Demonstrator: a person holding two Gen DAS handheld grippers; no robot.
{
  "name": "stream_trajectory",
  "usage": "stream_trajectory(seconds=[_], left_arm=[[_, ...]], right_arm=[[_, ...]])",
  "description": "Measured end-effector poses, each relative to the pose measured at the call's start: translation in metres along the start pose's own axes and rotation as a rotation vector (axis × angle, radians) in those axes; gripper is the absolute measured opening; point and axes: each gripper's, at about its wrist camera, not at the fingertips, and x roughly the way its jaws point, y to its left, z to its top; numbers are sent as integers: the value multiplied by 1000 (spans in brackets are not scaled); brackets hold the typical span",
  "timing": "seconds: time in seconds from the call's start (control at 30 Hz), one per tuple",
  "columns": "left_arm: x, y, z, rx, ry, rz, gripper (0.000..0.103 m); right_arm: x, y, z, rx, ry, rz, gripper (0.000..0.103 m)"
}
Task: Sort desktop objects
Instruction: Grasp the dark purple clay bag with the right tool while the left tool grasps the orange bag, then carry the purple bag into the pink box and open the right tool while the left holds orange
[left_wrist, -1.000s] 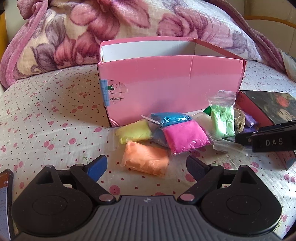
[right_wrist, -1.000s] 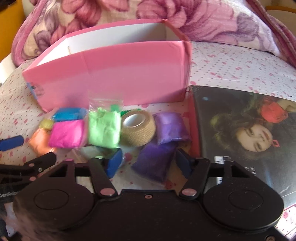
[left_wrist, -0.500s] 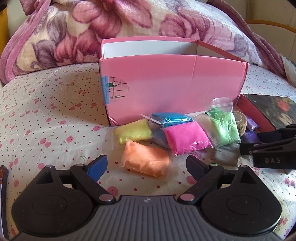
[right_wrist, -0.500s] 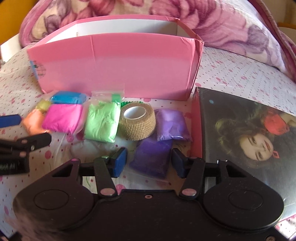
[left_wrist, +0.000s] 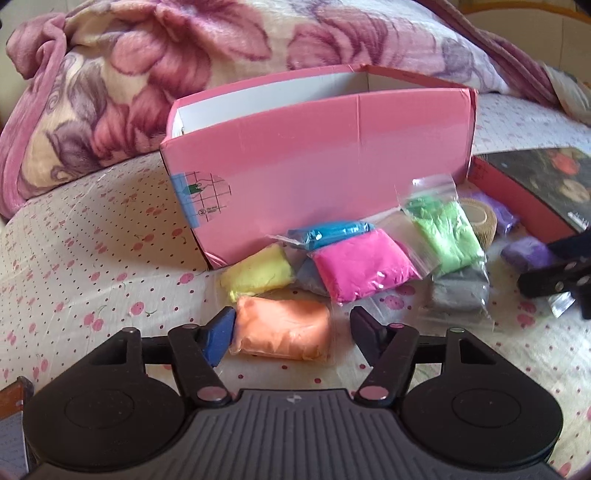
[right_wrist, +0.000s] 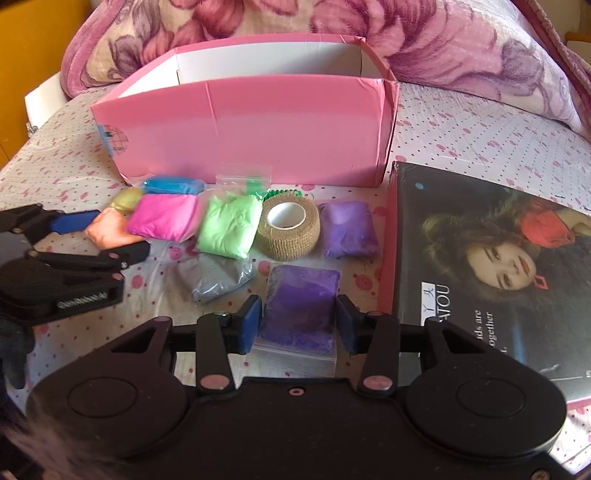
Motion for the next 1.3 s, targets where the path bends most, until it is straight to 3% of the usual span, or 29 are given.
stream_trajectory(seconds=[0.07,0.37,0.53,0.6,0.67,0.7,0.83,0.93,1.03,1.3], left_arm=[[0,3,0,-12,3,-5,58],[-9,24,-4,-144,25,-70,49],[-9,30,-6,-166,43,-79,49],[-9,29,-5,-164,47,-77,53],[-6,26,-4,-155,66,-79,67],[-5,23,-4,-135,74,-67,68],[-8,19,-5,-98,62,-44,69],[-7,24,-6,-125,64,-57,69],[-6,28,-6,-144,67,-69,56],[-10,38,-4,-218,47,-109,53]], right_arm=[[-7,0,1,2,-5,9,43],[-24,-2,30,9,-52,50,43],[-28,-4,60,10,-86,71,43],[-30,-5,72,10,-99,80,43],[-32,-6,84,10,-113,88,43],[-33,-6,90,10,-119,92,43],[-36,-8,114,11,-146,109,43],[-38,-9,132,12,-164,122,43],[-31,-12,150,22,-154,139,43],[11,-15,186,49,-88,158,43]])
